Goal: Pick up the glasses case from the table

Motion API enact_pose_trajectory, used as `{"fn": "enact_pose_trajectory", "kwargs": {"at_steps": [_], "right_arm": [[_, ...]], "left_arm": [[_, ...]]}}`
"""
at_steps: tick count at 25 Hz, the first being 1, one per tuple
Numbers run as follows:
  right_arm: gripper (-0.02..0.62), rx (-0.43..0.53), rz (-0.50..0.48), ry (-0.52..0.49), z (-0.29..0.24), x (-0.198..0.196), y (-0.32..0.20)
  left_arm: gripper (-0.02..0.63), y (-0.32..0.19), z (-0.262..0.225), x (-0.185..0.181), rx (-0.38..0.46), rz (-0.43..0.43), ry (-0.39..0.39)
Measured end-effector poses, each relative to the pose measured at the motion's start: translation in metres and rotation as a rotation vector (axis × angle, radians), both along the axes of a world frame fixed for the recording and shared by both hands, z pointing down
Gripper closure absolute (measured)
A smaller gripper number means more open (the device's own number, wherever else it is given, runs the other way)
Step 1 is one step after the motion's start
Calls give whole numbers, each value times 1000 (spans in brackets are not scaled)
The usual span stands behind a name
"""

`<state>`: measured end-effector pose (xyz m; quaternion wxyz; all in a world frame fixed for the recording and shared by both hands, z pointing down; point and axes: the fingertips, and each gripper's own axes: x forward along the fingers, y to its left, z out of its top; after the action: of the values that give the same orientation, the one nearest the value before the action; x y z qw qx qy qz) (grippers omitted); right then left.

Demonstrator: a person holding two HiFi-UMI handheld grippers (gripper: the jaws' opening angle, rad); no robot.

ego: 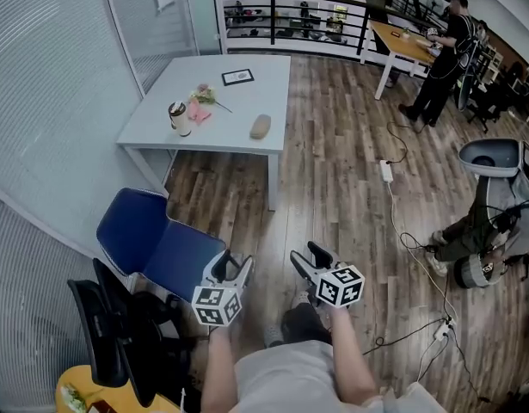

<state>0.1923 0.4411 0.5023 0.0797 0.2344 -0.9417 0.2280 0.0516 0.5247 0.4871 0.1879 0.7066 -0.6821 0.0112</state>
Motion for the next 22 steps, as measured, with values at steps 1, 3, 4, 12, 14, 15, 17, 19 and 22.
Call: {"fn": "enact_pose_trajectory", "kwargs": {"at_steps": [1,3,4,12,14,15,17,19,22], "right_arm": [[353,-3,-2,6,2,-1,0],[347,-7,-11,14,6,-2,-2],[347,-9,-15,15,7,-3,-3],[345,-12,-4,-6,6,-11,-26],[345,-13,-7,-7,4,-10,-34],[345,-13,-9,-5,5,-10,-38],[345,-12,-13,13,9,-11,-49],[345,-5,-19,49,17,-13,-59],[345,-8,-24,77,23,-16,-72]], "left_arm": [[363,-1,2,-1,-5,1,-1],[359,-3,5,-1,-12,0,1],[357,-4,6,-1,-12,1,1],[357,-17,3,-15,2,-33,-11],[357,-22,1,-16,4,-43,-11],[357,-26,2,-16,2,-46,-12],[357,-35,6,-17,-8,-50,-20],[357,-45,11,-19,-18,-52,-26],[357,-56,14,-21,-26,-59,-25]]}}
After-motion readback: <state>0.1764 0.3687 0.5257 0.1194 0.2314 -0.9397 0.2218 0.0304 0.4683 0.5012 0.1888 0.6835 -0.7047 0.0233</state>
